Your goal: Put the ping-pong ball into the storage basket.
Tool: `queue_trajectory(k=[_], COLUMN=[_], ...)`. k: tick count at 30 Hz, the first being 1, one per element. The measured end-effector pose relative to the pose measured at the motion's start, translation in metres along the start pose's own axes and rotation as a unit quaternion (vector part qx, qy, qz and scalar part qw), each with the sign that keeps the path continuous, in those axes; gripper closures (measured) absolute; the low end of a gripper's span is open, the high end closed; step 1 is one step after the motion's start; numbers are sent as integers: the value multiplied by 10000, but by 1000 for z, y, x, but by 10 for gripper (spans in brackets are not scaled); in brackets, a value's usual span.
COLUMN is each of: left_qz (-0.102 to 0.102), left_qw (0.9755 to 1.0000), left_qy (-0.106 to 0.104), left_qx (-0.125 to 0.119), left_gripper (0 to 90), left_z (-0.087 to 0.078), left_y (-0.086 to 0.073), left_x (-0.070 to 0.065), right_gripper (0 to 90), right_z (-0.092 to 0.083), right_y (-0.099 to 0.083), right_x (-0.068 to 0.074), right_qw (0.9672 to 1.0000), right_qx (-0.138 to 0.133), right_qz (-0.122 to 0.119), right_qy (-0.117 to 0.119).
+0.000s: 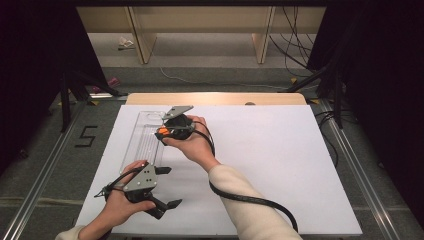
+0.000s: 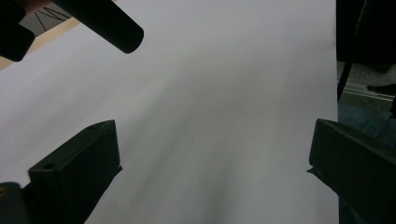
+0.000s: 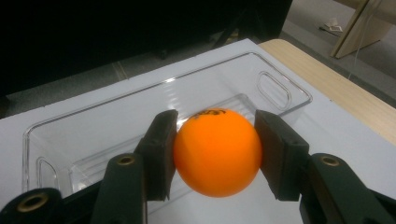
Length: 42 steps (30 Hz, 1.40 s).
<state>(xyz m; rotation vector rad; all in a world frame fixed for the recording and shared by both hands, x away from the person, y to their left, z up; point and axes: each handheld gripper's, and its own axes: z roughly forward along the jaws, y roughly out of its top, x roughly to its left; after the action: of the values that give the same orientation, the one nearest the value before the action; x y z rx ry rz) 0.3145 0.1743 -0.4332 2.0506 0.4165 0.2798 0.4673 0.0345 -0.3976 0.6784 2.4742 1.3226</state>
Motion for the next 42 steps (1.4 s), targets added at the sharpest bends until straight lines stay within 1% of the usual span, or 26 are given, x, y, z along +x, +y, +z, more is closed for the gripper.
queue_trajectory(k=[23, 42], left_qz=[84, 84], left_qw=[10000, 9999], left_qy=[-3, -16], left_qx=[49, 73], left_gripper=[16, 18], left_z=[0, 0], left_y=[0, 0], left_x=[0, -1], right_gripper=[516, 516], right_z=[8, 15], right_y=[5, 11], right_x=[3, 5], right_qw=[10000, 9999], right_qx=[20, 50], right_qz=[-10, -38], right_qy=[69, 127])
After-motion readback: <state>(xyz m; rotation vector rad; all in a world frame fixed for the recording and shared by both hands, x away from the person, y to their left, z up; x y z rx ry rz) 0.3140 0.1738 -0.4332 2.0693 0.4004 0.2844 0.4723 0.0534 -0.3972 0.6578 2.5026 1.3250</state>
